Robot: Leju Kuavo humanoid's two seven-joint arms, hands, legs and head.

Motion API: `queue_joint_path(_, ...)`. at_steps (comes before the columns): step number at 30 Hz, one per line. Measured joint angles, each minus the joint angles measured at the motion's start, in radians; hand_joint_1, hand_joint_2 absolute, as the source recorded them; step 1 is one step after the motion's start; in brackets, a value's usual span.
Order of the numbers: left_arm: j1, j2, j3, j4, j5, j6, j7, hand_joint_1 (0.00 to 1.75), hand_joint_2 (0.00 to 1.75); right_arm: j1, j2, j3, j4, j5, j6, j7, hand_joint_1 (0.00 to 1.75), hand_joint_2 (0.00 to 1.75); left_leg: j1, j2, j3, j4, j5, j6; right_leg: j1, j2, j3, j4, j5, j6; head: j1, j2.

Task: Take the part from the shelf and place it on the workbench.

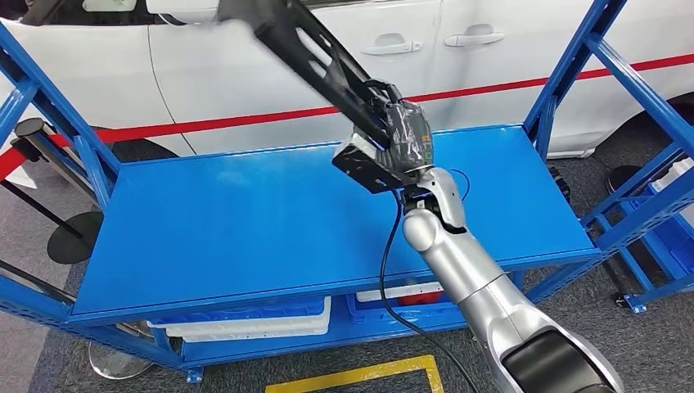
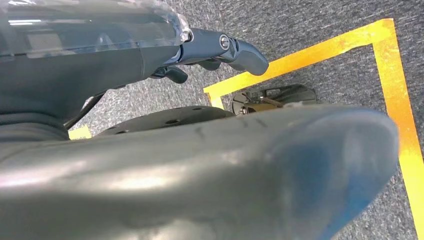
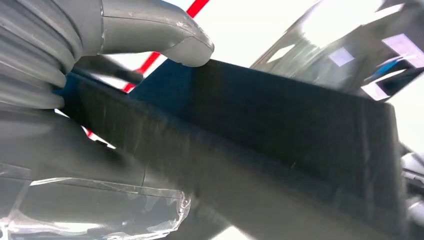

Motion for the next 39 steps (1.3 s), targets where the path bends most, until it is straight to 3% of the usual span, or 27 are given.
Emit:
queue_joint_path(4, 0.000, 0.000, 0.002, 0.000, 0.000, -0.001, -0.002, 0.00, 0.00, 0.043, 0.000, -0.064, -0.087, -0.299, 0.134, -0.099, 1.61, 1.75, 0.000, 0.000, -0.001, 0.000, 0.000, 0.000, 0.000, 0.000, -0.001, 0.000, 0.000, 0.000, 0.000, 0.000)
queue_joint_path(8, -0.002, 0.000, 0.003, 0.000, 0.000, -0.001, -0.002, 0.00, 0.00, 0.071, -0.001, -0.111, -0.137, -0.418, 0.193, -0.144, 1.65, 1.75, 0.000, 0.000, -0.001, 0.000, 0.000, 0.000, 0.000, 0.000, -0.001, 0.000, 0.000, 0.000, 0.000, 0.000)
queue_joint_path(10, -0.003, 0.000, 0.003, 0.000, 0.000, -0.001, -0.001, 0.00, 0.00, 0.084, -0.002, -0.127, -0.158, -0.441, 0.204, -0.155, 1.64, 0.87, 0.000, 0.000, -0.001, 0.000, 0.000, 0.000, 0.000, 0.000, -0.001, 0.000, 0.000, 0.000, 0.000, 0.000)
queue_joint_path(12, -0.005, 0.000, 0.003, 0.000, -0.002, -0.001, 0.000, 0.00, 0.00, 0.095, -0.005, -0.137, -0.178, -0.459, 0.214, -0.160, 1.67, 0.87, 0.000, 0.000, -0.001, 0.000, 0.000, 0.000, 0.000, 0.000, -0.001, 0.000, 0.000, 0.000, 0.000, 0.000)
queue_joint_path(14, -0.006, 0.000, 0.003, 0.000, -0.005, -0.001, 0.001, 0.00, 0.00, 0.107, -0.007, -0.144, -0.199, -0.478, 0.226, -0.165, 1.72, 1.75, 0.000, 0.000, -0.001, 0.000, 0.000, 0.000, 0.000, 0.000, -0.001, 0.000, 0.000, 0.000, 0.000, 0.000)
queue_joint_path(23, -0.008, 0.000, 0.003, 0.000, -0.007, 0.006, 0.001, 0.00, 0.00, 0.175, -0.010, -0.163, -0.303, -0.600, 0.330, -0.214, 1.71, 1.75, 0.000, 0.000, -0.001, 0.000, 0.000, 0.000, 0.000, 0.000, -0.002, 0.000, 0.000, 0.000, 0.000, 0.000)
queue_joint_path(27, -0.009, 0.000, 0.001, 0.000, -0.022, 0.024, 0.001, 0.00, 1.75, 0.207, -0.010, -0.169, -0.358, -0.632, 0.362, -0.218, 1.71, 1.75, 0.000, 0.000, -0.001, 0.000, 0.000, 0.000, 0.000, 0.000, -0.002, 0.000, 0.000, 0.000, 0.000, 0.000)
queue_joint_path(39, -0.016, 0.000, -0.017, 0.000, -0.044, 0.089, 0.044, 0.00, 1.75, 0.265, -0.009, -0.175, -0.456, -0.672, 0.403, -0.217, 1.68, 1.75, 0.000, 0.000, -0.001, 0.000, 0.000, 0.000, 0.000, 0.000, -0.002, 0.000, 0.000, 0.000, 0.000, 0.000)
